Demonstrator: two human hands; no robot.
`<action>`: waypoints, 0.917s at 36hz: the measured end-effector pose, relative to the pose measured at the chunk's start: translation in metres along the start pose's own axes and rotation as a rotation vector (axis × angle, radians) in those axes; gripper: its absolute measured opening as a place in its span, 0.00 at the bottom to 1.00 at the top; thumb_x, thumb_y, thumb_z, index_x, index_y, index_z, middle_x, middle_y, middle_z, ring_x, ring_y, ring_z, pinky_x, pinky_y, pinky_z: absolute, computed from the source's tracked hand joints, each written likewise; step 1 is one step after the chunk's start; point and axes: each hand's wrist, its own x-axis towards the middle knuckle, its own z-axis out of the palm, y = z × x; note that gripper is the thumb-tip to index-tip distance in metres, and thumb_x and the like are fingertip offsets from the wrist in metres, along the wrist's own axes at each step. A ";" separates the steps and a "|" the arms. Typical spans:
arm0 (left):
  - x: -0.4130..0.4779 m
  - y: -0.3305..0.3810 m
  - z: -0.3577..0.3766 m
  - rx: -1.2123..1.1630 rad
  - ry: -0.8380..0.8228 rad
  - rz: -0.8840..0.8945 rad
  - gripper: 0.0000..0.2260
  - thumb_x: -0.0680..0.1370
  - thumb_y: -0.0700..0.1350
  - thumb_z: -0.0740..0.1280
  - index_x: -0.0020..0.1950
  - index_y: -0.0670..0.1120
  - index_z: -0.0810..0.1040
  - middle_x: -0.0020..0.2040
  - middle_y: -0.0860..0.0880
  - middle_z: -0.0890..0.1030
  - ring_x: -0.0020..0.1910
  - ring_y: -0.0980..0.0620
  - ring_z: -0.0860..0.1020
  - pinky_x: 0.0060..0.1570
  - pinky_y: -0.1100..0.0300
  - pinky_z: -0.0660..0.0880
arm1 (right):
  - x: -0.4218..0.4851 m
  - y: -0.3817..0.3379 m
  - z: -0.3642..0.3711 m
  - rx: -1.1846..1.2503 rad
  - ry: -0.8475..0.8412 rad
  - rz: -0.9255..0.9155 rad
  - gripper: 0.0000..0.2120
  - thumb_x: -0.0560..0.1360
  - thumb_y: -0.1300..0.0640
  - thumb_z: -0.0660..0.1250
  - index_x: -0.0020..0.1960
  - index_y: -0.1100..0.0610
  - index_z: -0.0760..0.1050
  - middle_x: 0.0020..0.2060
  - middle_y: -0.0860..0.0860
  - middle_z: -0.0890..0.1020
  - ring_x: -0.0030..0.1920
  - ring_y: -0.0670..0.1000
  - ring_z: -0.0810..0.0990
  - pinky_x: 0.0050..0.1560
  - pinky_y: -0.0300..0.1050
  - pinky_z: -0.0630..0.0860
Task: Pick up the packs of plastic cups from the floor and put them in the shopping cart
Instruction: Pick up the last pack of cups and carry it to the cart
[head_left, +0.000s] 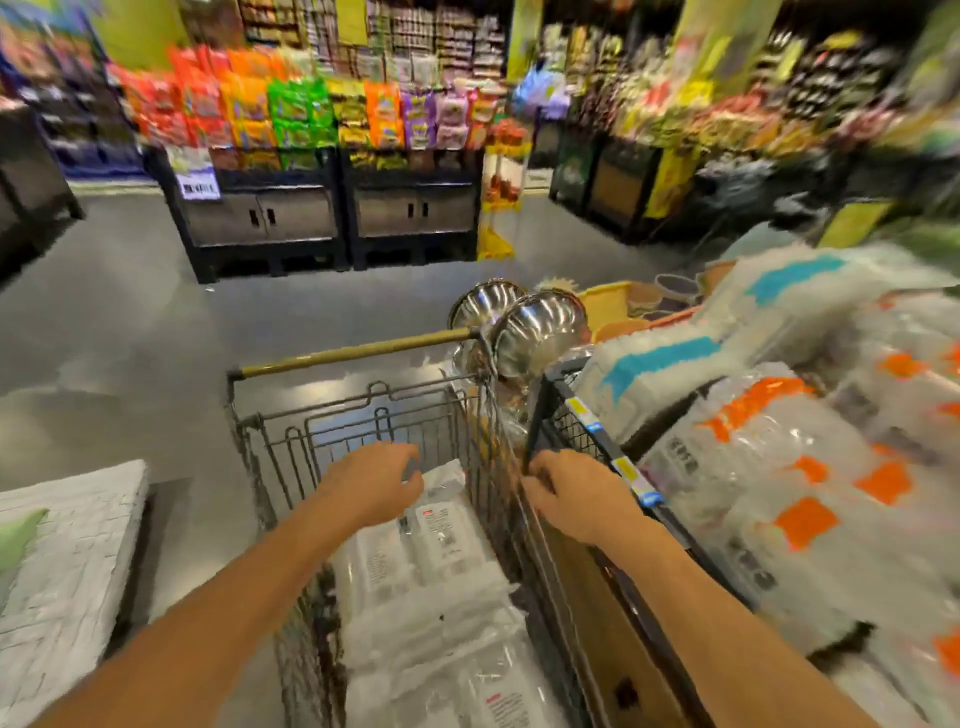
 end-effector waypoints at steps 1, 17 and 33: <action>-0.008 0.012 -0.007 0.004 -0.014 0.042 0.14 0.82 0.54 0.58 0.65 0.52 0.75 0.61 0.50 0.79 0.55 0.48 0.78 0.54 0.51 0.77 | -0.021 0.000 -0.013 -0.006 0.017 0.030 0.15 0.80 0.44 0.58 0.53 0.54 0.75 0.45 0.54 0.80 0.48 0.59 0.80 0.44 0.51 0.76; -0.160 0.274 -0.043 0.085 -0.076 0.727 0.15 0.80 0.58 0.60 0.65 0.56 0.75 0.61 0.53 0.80 0.57 0.51 0.78 0.60 0.50 0.77 | -0.368 0.044 -0.124 -0.044 0.233 0.644 0.17 0.80 0.43 0.58 0.65 0.47 0.74 0.62 0.49 0.80 0.60 0.54 0.78 0.57 0.49 0.76; -0.502 0.520 0.074 0.221 -0.223 1.526 0.15 0.80 0.55 0.61 0.63 0.52 0.78 0.62 0.48 0.80 0.60 0.45 0.77 0.60 0.50 0.75 | -0.832 -0.011 -0.076 -0.023 0.303 1.373 0.16 0.82 0.47 0.58 0.64 0.52 0.74 0.61 0.53 0.79 0.59 0.58 0.78 0.50 0.51 0.75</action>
